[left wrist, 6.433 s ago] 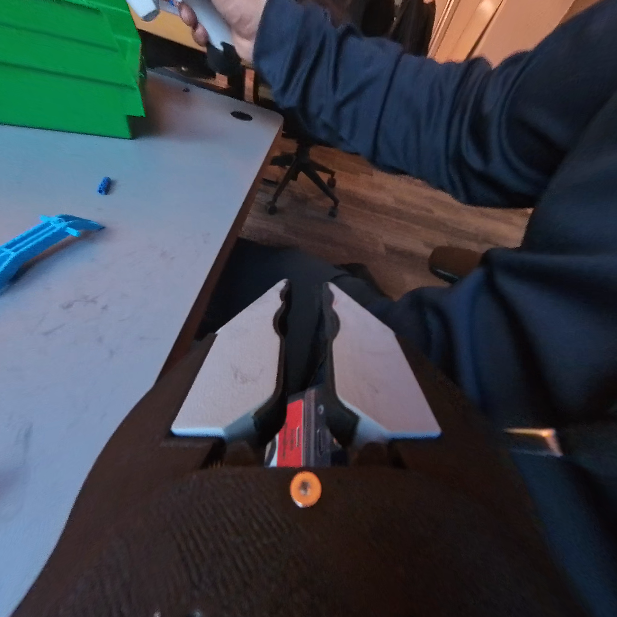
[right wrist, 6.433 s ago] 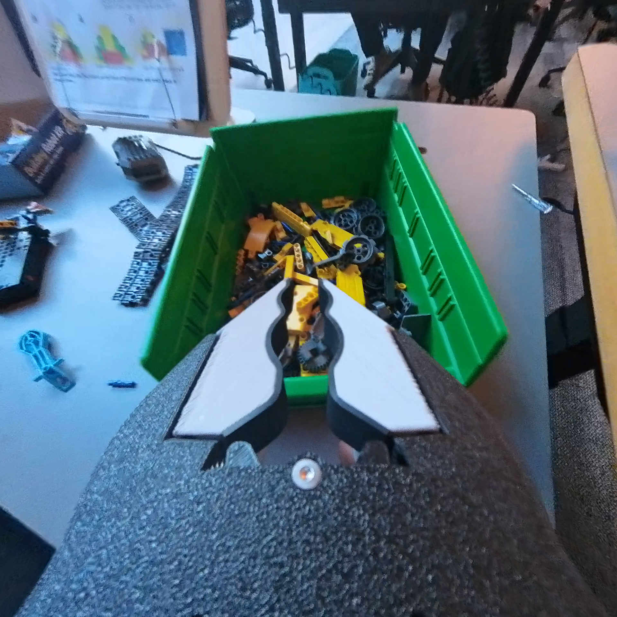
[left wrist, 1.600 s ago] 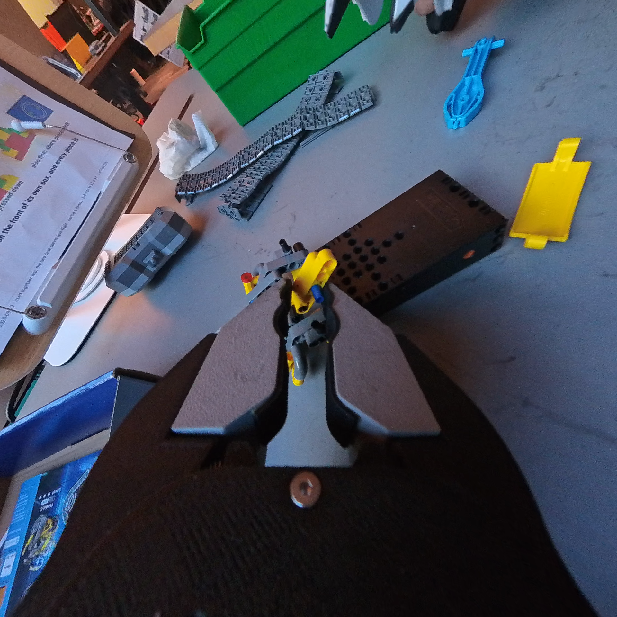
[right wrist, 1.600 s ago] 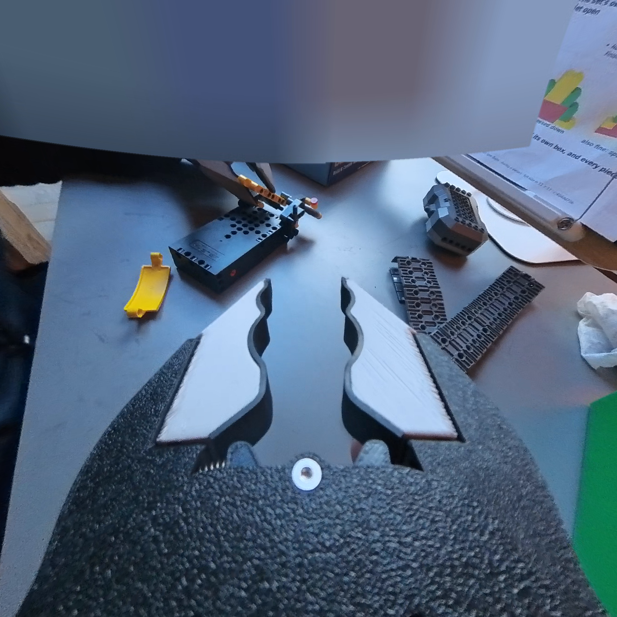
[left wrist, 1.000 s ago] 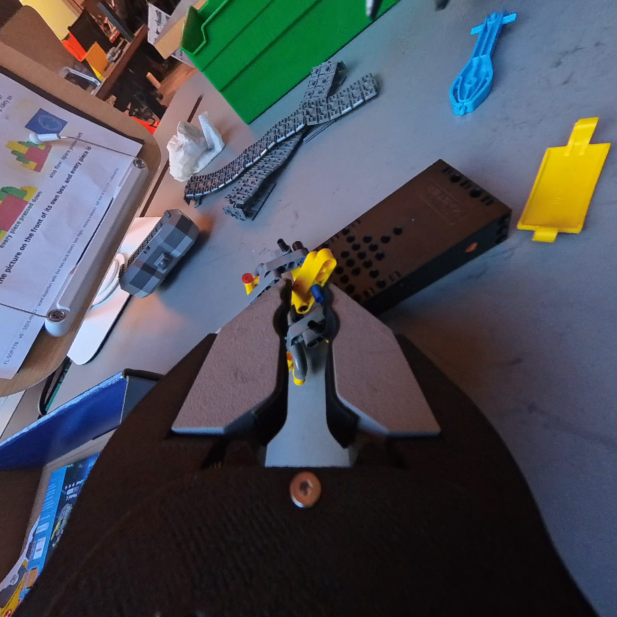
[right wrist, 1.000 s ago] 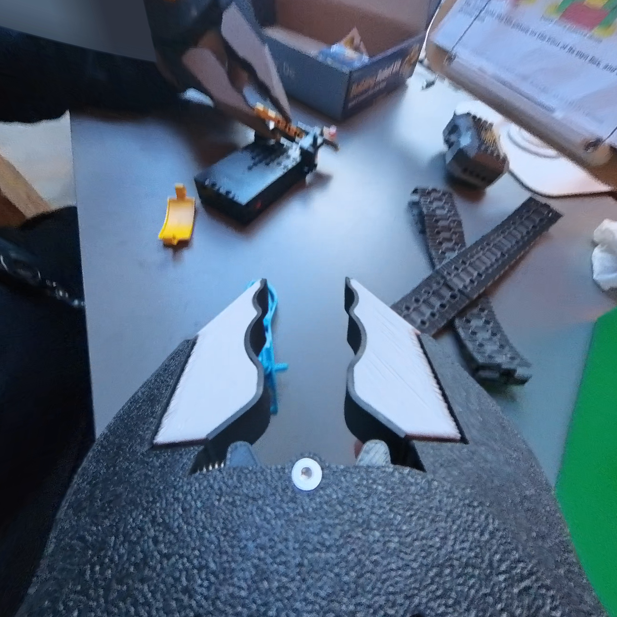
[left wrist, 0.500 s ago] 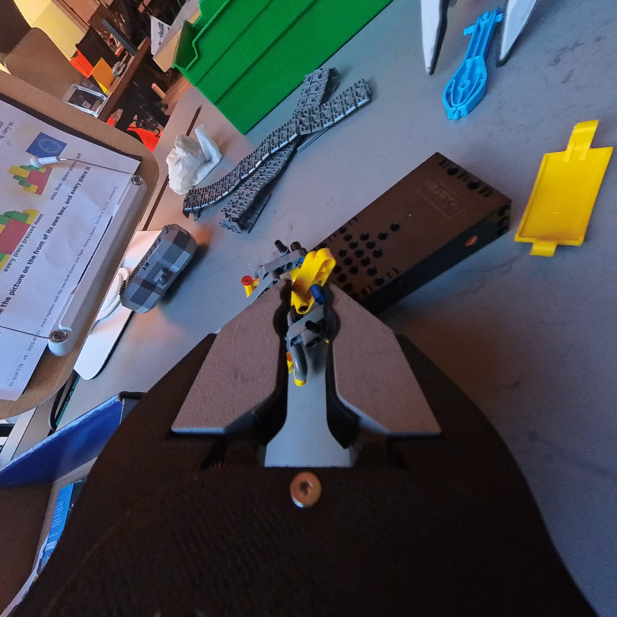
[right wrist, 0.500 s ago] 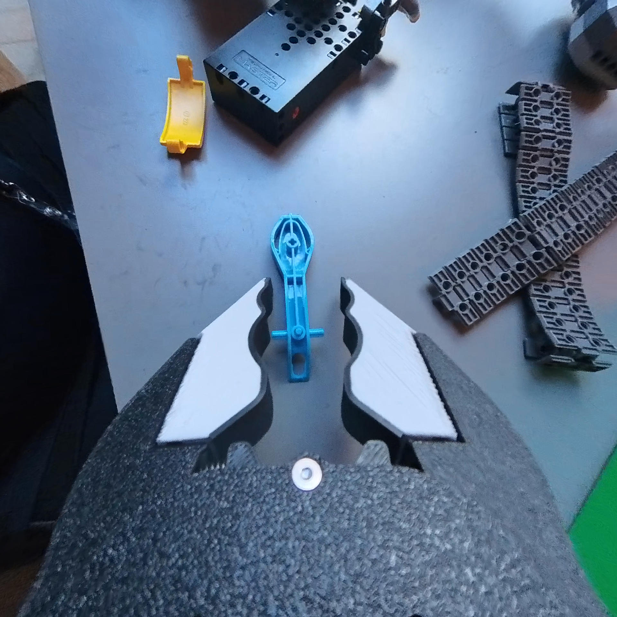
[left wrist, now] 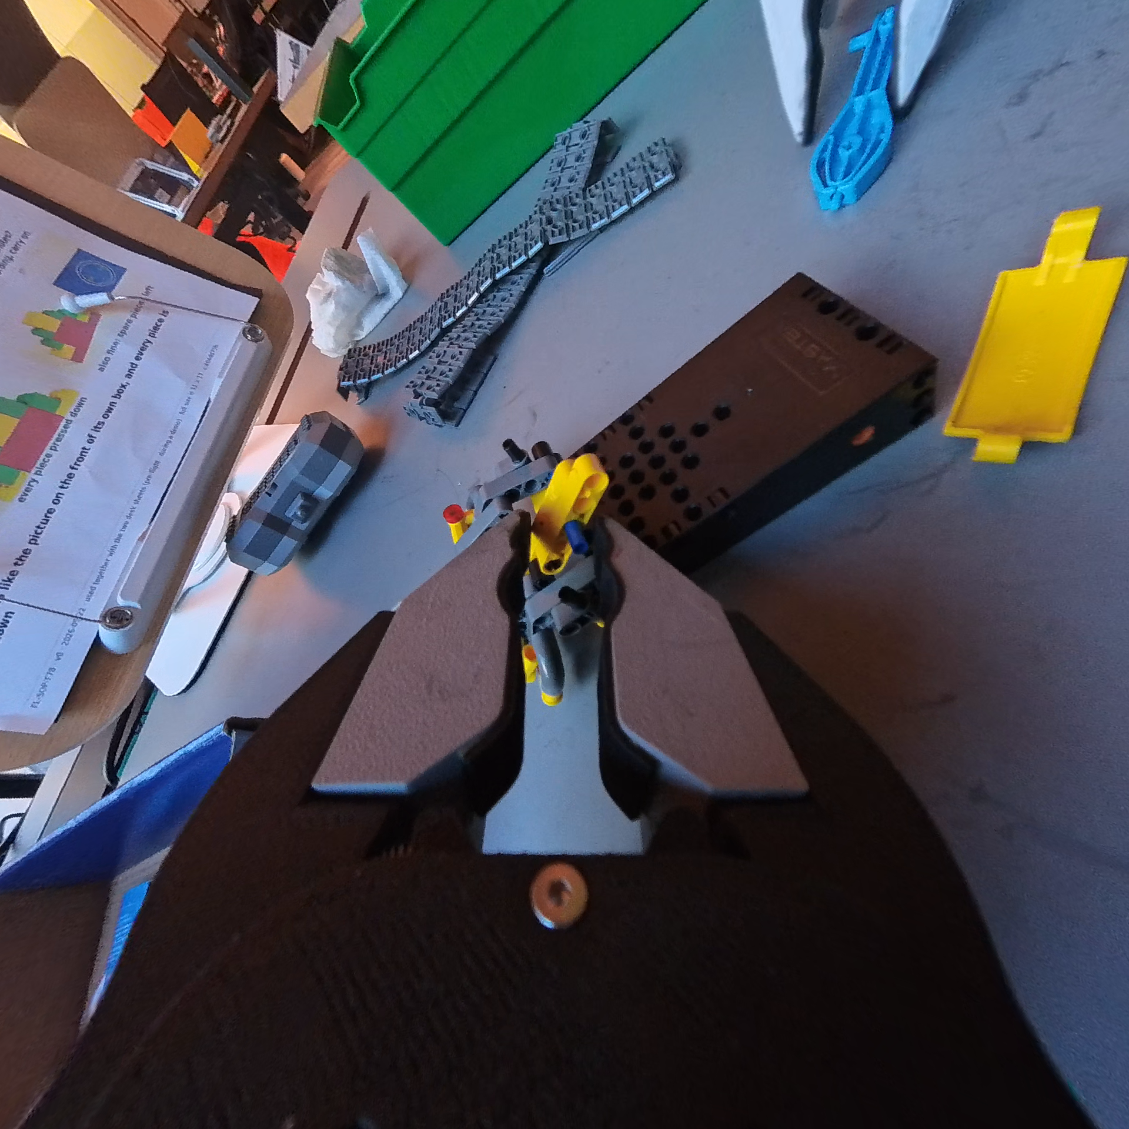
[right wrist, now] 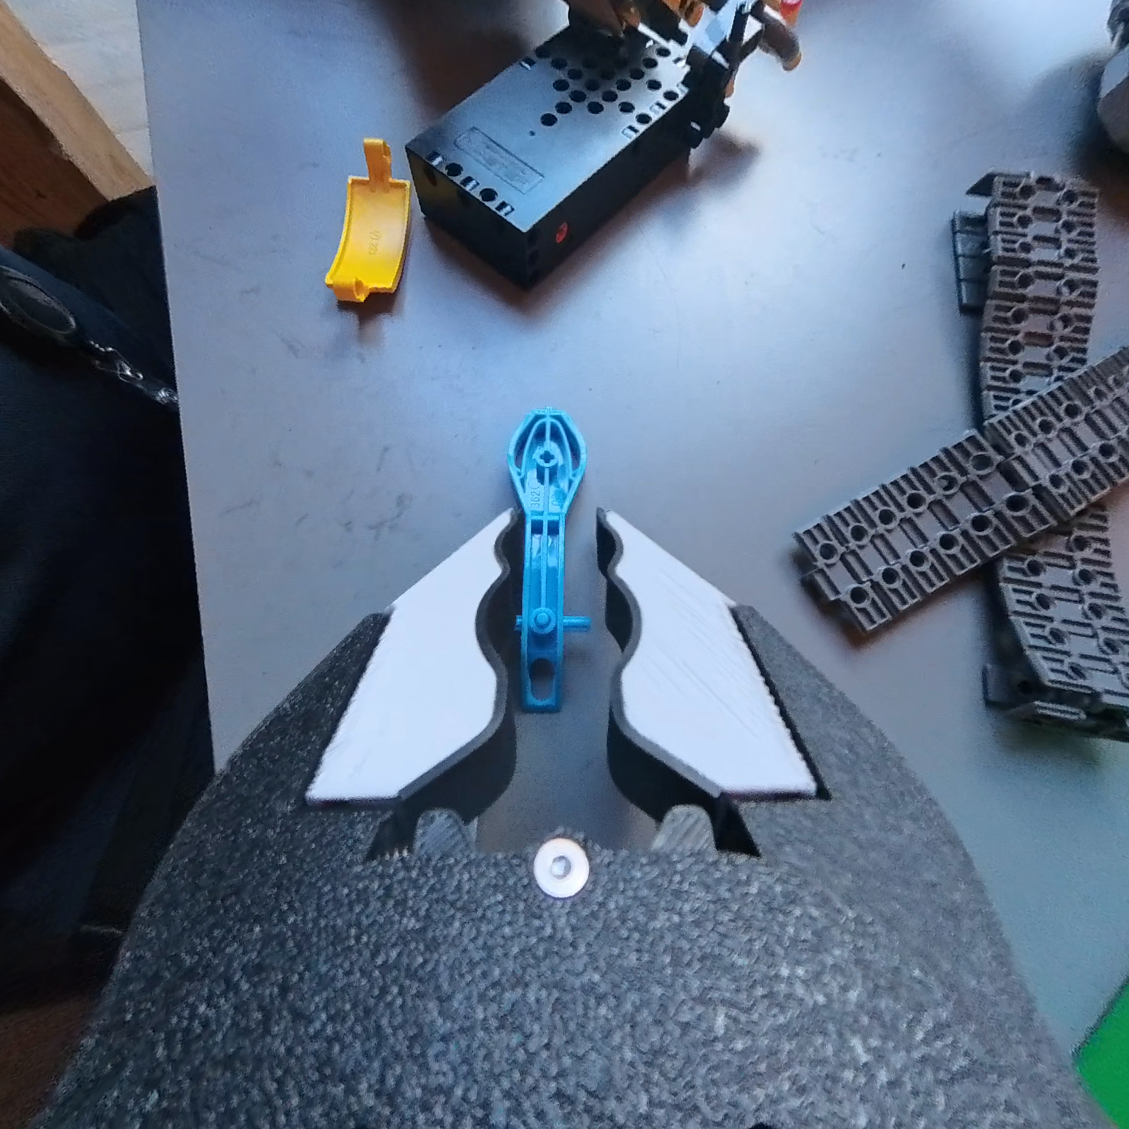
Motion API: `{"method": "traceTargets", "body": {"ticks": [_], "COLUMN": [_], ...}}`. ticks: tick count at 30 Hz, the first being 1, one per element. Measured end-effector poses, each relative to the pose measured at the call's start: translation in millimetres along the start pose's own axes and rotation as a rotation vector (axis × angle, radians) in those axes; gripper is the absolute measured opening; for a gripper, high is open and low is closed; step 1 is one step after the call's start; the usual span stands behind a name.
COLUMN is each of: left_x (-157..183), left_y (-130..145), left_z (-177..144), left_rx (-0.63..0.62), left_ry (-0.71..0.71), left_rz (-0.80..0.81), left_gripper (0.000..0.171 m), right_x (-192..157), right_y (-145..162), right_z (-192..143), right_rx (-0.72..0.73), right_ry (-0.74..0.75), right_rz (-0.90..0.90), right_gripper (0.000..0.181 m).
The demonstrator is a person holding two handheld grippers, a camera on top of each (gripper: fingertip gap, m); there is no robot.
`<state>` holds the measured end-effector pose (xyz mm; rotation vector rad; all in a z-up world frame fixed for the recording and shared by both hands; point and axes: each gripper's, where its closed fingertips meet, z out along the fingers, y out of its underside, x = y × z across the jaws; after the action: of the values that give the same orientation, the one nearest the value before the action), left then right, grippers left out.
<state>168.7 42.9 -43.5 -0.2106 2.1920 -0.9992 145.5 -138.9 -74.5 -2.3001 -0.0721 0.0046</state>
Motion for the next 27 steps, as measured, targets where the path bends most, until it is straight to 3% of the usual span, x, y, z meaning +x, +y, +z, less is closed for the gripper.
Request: {"method": "traceTargets", "body": {"ticks": [6,11,14,18,21,27], "left_x": [-1.8,-0.9,1.3,6.8,-0.2,-27.5], "left_y": [0.6,-1.0,-3.3,-6.7,-7.9,-2.4], "left_z": [-0.3,-0.3,0.5,-7.0,-16.1,-27.5], "left_rx": [-0.015,-0.008,0.002,0.032,0.052,0.071], "left_ry": [-0.019,-0.015,-0.001,0.057,0.053,-0.015], "left_rz": [0.016,0.006,-0.005,-0.053,-0.116,-0.257], "left_gripper": [0.015,0.014,0.016,0.031,0.048,0.052], "right_x": [3.5,12.4,16.1,20.1,30.8,20.3], "right_y": [-20.4,-63.7,-89.1,-118.6,-126.8,-136.1], "right_z": [-9.4,-3.4,13.2,30.0,46.1,77.5], "right_rx": [0.132,0.243,0.245,0.277,0.239,0.142], "right_ry": [0.017,0.088,0.100,0.077,0.085,0.008], "right_rz": [-0.034,-0.120,-0.200,-0.217,-0.172,-0.191], "right_gripper": [0.034,0.036,0.036,0.037,0.038,0.045]}}
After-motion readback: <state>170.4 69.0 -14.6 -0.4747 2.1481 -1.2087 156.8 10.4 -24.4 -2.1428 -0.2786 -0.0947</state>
